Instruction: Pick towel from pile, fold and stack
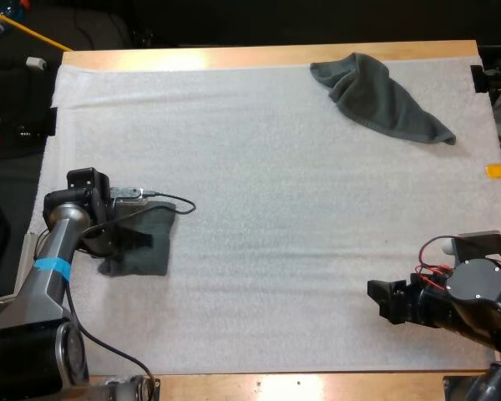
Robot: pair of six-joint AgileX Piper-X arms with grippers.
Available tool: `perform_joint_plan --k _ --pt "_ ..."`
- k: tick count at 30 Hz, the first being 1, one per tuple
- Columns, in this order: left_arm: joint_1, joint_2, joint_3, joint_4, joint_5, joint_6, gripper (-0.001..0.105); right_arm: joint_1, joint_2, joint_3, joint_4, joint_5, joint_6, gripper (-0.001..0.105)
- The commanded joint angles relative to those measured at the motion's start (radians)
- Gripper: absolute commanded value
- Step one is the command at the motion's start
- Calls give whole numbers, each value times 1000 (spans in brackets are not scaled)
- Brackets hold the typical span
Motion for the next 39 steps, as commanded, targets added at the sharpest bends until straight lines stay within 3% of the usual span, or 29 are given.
perform_joint_plan --k 1,5,12,18,21,28,30,33,34,35,39 --pt "1 -9 -3 -12 -59 1 0 4 -3 -8 2 7 5 71" --pt "1 -9 -3 -12 -127 1 0 4 -3 -8 2 7 5 71" --pt "1 -9 -3 6 -134 1 0 4 -3 -8 2 7 5 71" --pt "1 -9 -3 12 -263 -18 0 4 -3 -8 2 0 5 71" --pt "1 -9 -3 13 -249 -18 0 4 -3 -8 2 0 5 71" --pt "1 -9 -3 20 -82 -6 2 4 -3 -8 2 0 5 71" --pt "1 -9 -3 19 -78 -1 12 4 -3 -8 2 0 5 71" --pt "1 -9 -3 18 -79 -1 47 4 -3 -8 2 0 5 71" --pt "1 -9 -3 18 -79 -1 65 4 -3 -8 2 0 5 71" --pt "1 -9 -3 18 -80 -1 78 4 -3 -8 2 0 5 71" --pt "1 -11 -3 11 -153 -3 66 4 -3 -8 2 0 5 71"
